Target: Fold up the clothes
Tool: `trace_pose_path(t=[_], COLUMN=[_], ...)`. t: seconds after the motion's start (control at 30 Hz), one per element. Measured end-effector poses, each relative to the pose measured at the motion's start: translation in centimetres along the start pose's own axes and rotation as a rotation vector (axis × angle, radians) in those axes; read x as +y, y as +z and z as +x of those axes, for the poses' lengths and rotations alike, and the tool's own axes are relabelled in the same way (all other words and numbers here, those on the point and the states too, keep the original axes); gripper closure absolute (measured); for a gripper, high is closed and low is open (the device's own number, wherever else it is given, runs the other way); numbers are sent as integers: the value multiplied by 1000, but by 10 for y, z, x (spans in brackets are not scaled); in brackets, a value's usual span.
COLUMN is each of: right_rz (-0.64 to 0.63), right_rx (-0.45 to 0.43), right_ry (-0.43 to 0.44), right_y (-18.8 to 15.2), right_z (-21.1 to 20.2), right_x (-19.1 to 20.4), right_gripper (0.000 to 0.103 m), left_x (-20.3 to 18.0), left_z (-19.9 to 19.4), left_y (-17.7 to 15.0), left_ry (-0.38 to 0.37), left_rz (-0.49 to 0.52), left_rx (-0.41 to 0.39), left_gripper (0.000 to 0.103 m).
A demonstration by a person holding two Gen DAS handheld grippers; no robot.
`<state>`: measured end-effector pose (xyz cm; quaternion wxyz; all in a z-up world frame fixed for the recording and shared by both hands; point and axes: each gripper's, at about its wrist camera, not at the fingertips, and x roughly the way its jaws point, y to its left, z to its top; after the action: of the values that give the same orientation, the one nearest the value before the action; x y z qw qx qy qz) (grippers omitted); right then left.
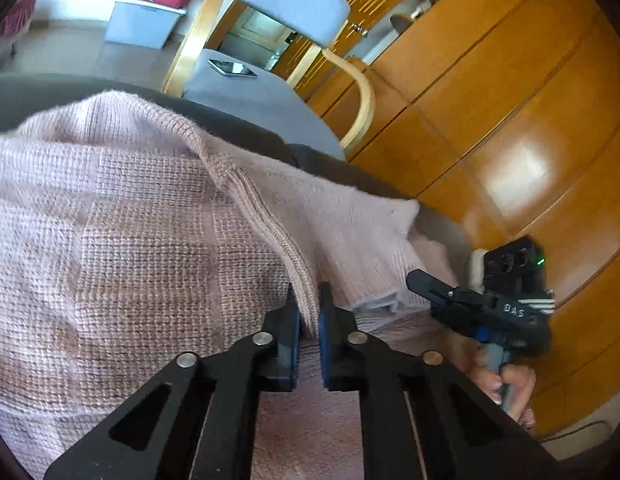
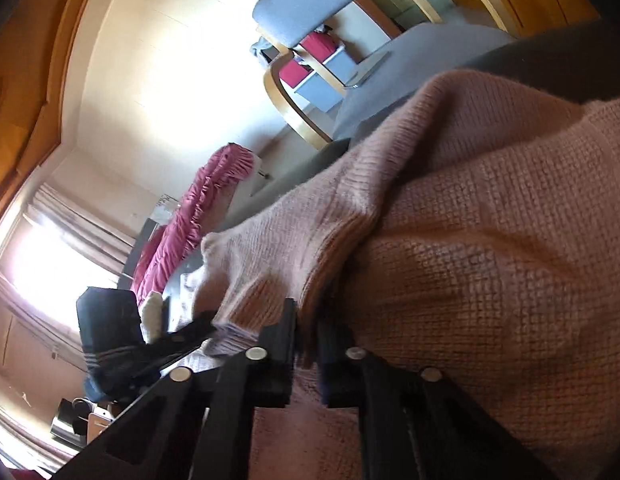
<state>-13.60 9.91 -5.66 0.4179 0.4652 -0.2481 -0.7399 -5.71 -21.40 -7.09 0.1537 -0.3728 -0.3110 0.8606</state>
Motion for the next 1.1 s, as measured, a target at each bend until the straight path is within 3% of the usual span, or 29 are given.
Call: trace_pose_path(t=[0.13,0.23,0.33,0.5,0.93,1.03,1.1], right_rz=[28,39,54,87,98,36,-55], right_rx=[-47,-12,31,67,84,-40,-167], right_ry=[173,243,277,204,82,19,-60], right_y=[3,2,2,3,2,8,8], right_z=[-15,-8,2,6,12,-12,-31], right_x=[0,-3,-7,-17,-25,-17,-3], right_gripper=[98,98,98,98,96,92,83], left_x=[9,9,7,-1,-12,-17,-16], left_z=[-23,-24,-16,-6,-23,-34,-41], left_y=[6,7,3,-4,-6,-4,1], left_ry=[-126,-119,-94,50,138,160,144], left_rz=[-53,-39,-16,66,219,268,259], left_rx=[-45,-29,44,131,107,60,6], left_gripper=[97,97,97,97,96,95,95])
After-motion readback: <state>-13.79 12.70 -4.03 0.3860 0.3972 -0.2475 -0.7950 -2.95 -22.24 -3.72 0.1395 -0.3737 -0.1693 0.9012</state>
